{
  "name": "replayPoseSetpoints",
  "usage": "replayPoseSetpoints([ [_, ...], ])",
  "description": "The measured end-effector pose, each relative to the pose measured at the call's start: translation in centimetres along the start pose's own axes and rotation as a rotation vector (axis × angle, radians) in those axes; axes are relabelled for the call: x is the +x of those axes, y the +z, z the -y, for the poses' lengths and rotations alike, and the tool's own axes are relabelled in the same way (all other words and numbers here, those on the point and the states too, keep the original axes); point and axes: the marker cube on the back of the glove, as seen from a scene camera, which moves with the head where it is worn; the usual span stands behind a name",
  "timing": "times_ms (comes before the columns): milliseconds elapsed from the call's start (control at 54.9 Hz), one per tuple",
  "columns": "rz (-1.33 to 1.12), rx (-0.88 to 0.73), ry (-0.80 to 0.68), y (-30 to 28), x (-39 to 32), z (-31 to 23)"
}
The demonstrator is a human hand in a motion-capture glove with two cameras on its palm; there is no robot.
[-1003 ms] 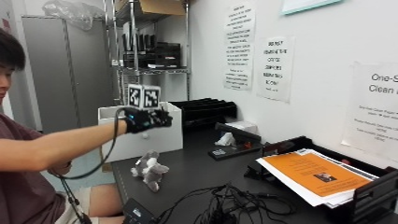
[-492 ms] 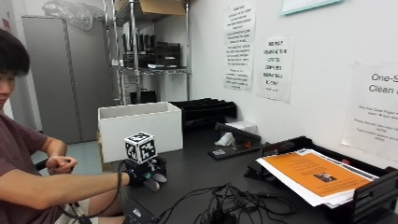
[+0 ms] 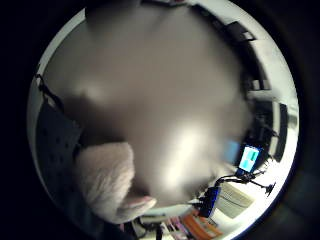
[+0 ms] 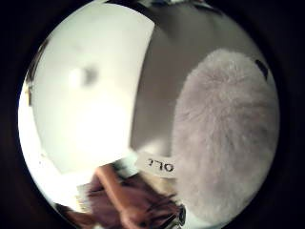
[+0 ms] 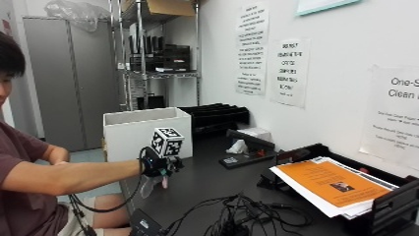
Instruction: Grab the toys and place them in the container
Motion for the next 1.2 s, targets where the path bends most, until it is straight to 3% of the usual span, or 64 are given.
replayPoseSetpoints([
  [164, 0.149, -0.001, 0.004, -4.8, -1.7, 1.2],
  [456, 0.257, 0.348, -0.066, -19.4, -8.3, 2.3],
  [711, 0.134, 0.464, -0.183, -29.3, -18.8, 2.6],
  [875, 0.058, 0.451, -0.293, -30.3, -27.1, 3.3],
  [1076, -0.035, 0.377, -0.418, -26.0, -36.5, 5.8],
  [1148, -0.002, 0.351, -0.500, -24.3, -36.6, 5.6],
  [1203, -0.070, 0.223, -0.641, -22.8, -36.4, 5.3],
])
